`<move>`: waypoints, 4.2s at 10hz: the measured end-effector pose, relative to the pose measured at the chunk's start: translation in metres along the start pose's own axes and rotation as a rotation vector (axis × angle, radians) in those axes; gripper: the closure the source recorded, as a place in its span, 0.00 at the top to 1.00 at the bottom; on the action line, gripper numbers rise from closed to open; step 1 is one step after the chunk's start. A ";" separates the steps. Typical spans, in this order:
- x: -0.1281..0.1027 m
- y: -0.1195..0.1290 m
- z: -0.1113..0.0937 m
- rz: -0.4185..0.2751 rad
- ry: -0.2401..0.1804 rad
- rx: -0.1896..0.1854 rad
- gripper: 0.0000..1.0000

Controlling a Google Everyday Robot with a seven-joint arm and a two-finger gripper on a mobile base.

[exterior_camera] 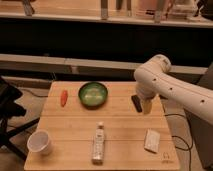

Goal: Push the ceramic bowl across the table

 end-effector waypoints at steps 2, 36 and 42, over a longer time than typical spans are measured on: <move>-0.003 -0.003 0.002 -0.015 0.004 0.000 0.80; -0.074 -0.041 0.044 -0.139 -0.045 -0.039 0.80; -0.083 -0.041 0.054 -0.136 -0.071 -0.053 0.80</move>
